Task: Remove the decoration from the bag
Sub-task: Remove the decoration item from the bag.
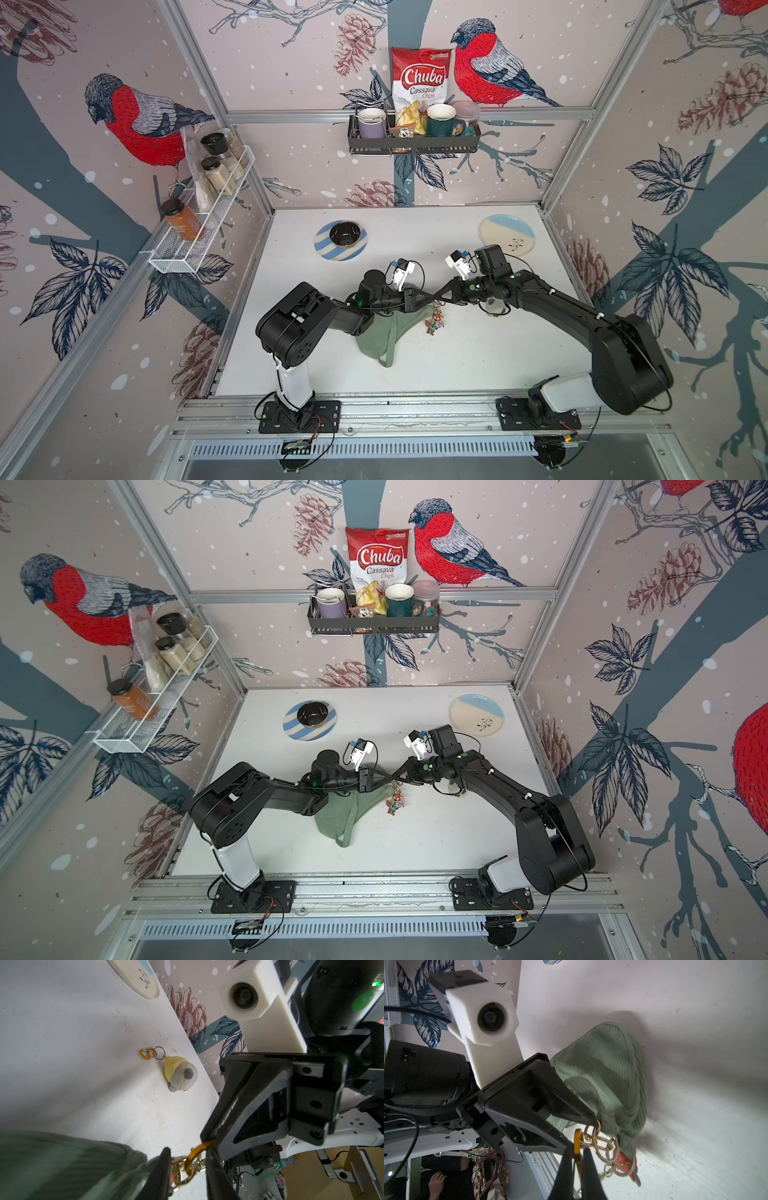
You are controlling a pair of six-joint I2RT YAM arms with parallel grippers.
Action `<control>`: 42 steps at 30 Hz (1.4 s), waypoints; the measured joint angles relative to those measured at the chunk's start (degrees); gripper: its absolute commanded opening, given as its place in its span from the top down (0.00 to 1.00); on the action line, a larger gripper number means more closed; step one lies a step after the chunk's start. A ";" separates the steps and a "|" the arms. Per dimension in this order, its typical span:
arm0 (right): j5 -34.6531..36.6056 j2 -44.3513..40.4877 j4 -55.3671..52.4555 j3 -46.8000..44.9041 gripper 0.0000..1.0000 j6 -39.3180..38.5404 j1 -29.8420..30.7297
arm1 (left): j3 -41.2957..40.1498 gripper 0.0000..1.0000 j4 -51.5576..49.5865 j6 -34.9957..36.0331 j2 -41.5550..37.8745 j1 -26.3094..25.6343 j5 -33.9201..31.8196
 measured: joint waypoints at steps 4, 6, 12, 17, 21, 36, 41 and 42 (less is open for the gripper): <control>0.00 0.22 0.35 0.00 1.00 0.15 -0.07 | -0.33 0.87 3.41 -2.47 1.18 0.00 0.48; -0.17 0.24 0.52 0.00 1.00 0.15 -0.09 | -0.81 0.92 4.44 -3.80 1.51 0.09 0.59; -0.90 0.70 0.31 0.00 0.95 0.15 -0.15 | -1.84 1.00 5.77 -5.16 1.44 0.15 0.63; -0.57 0.85 0.55 0.22 0.73 -0.31 -0.13 | -1.62 1.00 5.75 -6.38 0.31 0.96 1.75; 2.34 -0.50 0.02 -0.35 0.59 -1.60 -0.13 | -0.04 1.00 4.50 -6.60 -0.94 1.44 2.82; 27.06 -20.28 2.56 -11.21 0.52 -22.01 13.99 | 6.10 1.00 -20.65 -0.11 -5.99 1.64 6.60; 37.73 -19.58 5.42 -11.74 0.59 -28.92 19.63 | 7.26 1.00 -24.59 0.94 -6.01 1.64 7.48; 39.06 -18.75 5.55 -11.45 0.60 -29.51 19.93 | 7.37 1.00 -25.27 1.16 -6.05 1.64 7.52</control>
